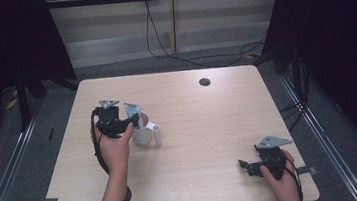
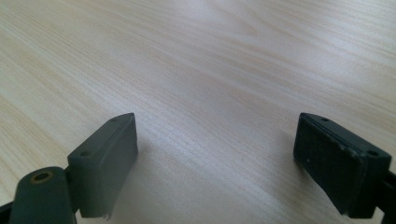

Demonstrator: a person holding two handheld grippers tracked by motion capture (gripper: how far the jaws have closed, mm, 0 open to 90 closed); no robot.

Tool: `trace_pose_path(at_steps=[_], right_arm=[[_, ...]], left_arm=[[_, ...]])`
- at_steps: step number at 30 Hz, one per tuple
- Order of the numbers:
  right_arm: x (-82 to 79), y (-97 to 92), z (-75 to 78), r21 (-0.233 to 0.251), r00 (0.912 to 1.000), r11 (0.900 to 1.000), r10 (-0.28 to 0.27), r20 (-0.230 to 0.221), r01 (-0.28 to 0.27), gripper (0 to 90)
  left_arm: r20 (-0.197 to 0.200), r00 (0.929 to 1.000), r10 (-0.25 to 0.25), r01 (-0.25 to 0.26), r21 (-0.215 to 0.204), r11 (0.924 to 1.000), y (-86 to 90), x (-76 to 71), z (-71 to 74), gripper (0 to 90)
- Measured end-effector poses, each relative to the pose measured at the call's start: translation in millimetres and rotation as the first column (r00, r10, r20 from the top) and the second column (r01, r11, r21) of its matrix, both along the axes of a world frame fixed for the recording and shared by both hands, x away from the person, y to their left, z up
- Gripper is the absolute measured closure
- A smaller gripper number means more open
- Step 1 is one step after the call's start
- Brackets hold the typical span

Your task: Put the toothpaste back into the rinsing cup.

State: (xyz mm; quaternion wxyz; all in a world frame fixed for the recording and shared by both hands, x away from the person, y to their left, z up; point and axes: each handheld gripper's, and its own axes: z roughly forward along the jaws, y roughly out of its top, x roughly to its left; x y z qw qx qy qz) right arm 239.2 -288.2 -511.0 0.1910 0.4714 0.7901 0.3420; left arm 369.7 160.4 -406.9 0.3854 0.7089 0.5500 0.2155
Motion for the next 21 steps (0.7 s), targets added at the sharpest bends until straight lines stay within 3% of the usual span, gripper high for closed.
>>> trace_pose_path(at_steps=[13,21], right_arm=[[-0.1,0.1,0.1,0.001,1.0,1.0,-0.001,-0.001,0.001,13.2],[-0.5,0.3,0.1,-0.001,1.0,1.0,-0.003,0.001,0.003,13.4]], left_arm=[[0.01,0.9996,-0.025,0.026,-0.027,0.9993,7.0,-3.9,4.9,22.4],[-0.005,0.9984,-0.057,0.057,-0.043,0.9975,11.5,-5.7,2.6,19.5]])
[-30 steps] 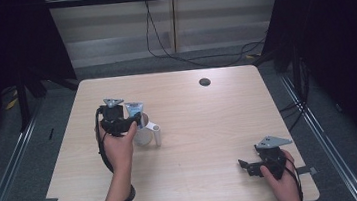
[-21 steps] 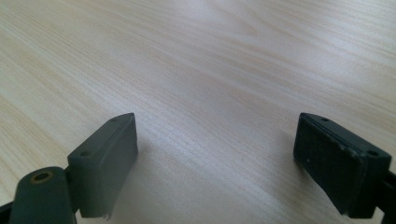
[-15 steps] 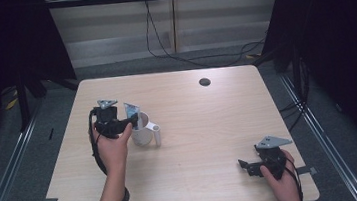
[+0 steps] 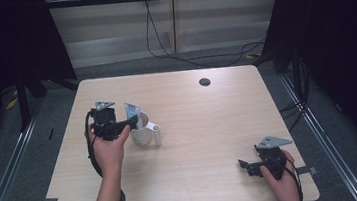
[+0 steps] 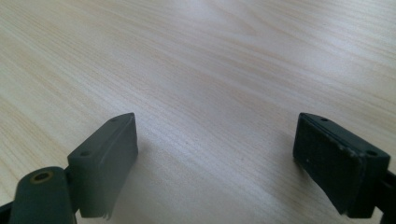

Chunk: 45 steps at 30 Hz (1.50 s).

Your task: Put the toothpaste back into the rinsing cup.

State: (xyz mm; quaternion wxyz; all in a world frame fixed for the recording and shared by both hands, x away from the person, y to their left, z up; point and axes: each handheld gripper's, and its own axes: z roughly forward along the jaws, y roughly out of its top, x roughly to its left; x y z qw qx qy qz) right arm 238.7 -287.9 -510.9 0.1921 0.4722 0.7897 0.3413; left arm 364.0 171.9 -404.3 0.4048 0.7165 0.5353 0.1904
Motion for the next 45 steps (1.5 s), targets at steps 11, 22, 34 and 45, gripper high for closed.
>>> trace_pose_path(at_steps=[11,22,34,45], right_arm=[[-0.2,0.1,0.1,0.001,1.0,1.0,-0.001,-0.002,0.001,13.4],[-0.1,0.0,0.1,0.003,1.0,1.0,0.0,-0.002,0.0,13.4],[-0.1,0.0,0.1,0.003,1.0,1.0,0.0,-0.003,0.0,13.4],[-0.1,0.0,0.1,0.003,1.0,1.0,0.0,-0.003,0.0,13.4]], left_arm=[[0.001,0.9996,-0.028,0.028,-0.013,0.9995,7.6,-5.9,-1.3,15.9],[0.002,0.9989,-0.047,0.047,-0.016,0.9988,20.7,-12.1,-2.8,15.4],[-0.003,0.9963,-0.086,0.086,-0.01,0.9962,33.7,-18.0,-11.3,15.4],[-0.023,0.9972,-0.071,0.071,0.0,0.9975,44.3,-21.8,-21.8,15.5]])
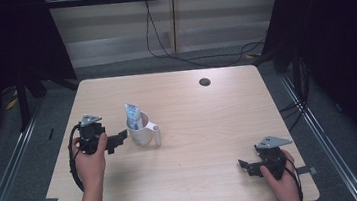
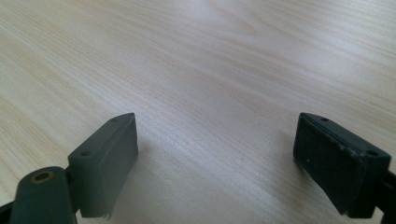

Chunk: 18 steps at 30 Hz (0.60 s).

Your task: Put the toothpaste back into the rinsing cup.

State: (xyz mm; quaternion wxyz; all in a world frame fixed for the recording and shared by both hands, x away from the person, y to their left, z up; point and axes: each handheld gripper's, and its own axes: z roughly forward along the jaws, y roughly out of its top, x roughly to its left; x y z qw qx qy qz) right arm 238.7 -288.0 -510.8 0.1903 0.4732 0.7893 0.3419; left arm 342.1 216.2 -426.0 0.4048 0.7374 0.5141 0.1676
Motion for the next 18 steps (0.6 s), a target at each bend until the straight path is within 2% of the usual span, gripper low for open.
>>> trace_pose_path(at_steps=[18], right_arm=[[0.0,0.1,0.0,0.0,1.0,1.0,-0.001,-0.001,0.001,13.4]], left_arm=[[-0.015,0.9998,-0.015,0.015,0.025,0.9996,10.9,-8.6,-26.8,15.6]])
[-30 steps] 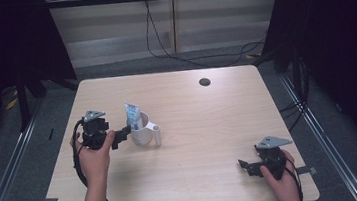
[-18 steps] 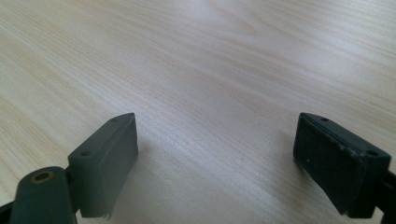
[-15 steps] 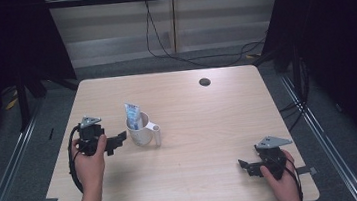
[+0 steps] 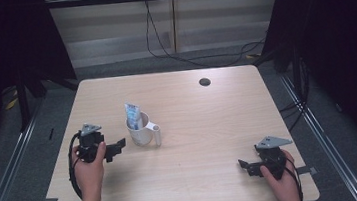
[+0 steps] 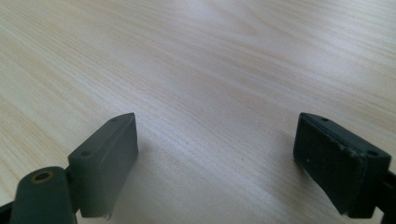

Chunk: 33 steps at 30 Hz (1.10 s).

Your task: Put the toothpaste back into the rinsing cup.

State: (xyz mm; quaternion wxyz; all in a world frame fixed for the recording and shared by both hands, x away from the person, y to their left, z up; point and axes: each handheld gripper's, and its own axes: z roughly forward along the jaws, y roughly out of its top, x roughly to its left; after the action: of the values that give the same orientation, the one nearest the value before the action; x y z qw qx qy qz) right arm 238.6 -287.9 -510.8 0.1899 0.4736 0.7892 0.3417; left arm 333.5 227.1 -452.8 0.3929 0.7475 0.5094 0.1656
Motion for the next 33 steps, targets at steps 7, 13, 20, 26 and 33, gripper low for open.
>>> trace_pose_path(at_steps=[7,13,20,26,33], right_arm=[[0.0,-0.1,0.0,0.0,1.0,1.0,0.001,0.001,-0.001,13.4],[0.0,-0.1,0.0,0.0,1.0,1.0,0.001,0.0,-0.001,13.4],[0.0,-0.1,0.0,0.0,1.0,1.0,0.001,0.0,-0.001,13.4],[0.1,0.0,-0.1,0.0,1.0,1.0,0.0,0.001,0.0,13.4],[0.1,-0.1,0.0,0.0,1.0,1.0,0.001,0.0,-0.001,13.4]], left_arm=[[-0.014,0.9999,-0.002,0.002,0.012,0.9999,4.9,-3.1,-12.3,15.7],[-0.015,0.9999,0.002,-0.002,0.016,0.9999,8.6,-5.9,-18.9,15.7],[-0.02,0.9998,0.0,0.0,0.029,0.9996,12.0,-9.0,-27.2,15.8],[-0.03,0.9995,0.006,-0.004,0.043,0.9991,15.5,-12.1,-34.1,15.9],[-0.037,0.9993,0.004,-0.001,0.063,0.998,18.6,-15.7,-38.6,15.9]])
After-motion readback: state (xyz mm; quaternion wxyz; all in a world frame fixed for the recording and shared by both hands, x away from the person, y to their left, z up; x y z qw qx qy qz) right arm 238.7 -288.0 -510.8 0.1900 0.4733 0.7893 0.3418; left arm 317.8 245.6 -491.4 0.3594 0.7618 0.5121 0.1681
